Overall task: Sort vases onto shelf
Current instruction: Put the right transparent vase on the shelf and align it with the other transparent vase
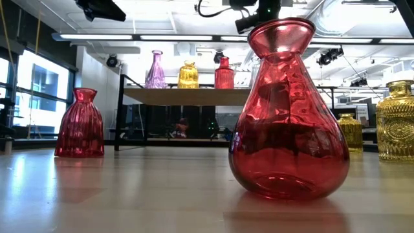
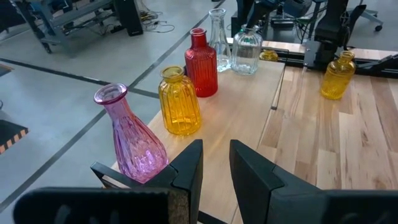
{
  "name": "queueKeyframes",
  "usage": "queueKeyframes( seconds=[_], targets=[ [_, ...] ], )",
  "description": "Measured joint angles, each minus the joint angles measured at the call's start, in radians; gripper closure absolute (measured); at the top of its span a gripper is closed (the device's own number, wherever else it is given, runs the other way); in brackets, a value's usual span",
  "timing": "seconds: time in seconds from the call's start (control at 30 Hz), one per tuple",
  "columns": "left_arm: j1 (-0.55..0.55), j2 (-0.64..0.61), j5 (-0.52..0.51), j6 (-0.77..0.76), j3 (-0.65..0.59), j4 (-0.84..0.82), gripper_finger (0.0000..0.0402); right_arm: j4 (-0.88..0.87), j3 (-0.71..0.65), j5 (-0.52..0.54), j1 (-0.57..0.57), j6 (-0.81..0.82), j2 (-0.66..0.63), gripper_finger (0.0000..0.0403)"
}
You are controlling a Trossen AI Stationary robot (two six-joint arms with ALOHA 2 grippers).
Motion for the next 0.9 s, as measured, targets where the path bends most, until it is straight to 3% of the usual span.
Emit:
queueKeyframes(
  seconds=[0.57, 0.9],
  targets=[
    [0.000, 0.006, 0.000, -0.017, 0.000, 0.002, 0.0330, -0.029, 0.001, -0.001, 0.000, 0.008, -0.001, 0.0348],
    [0.000, 0.020, 0.000, -0.036, 0.000, 0.000, 0.0330, -0.026, 0.001, 0.021, 0.000, 0.019, -0.003, 0.0307]
  ],
)
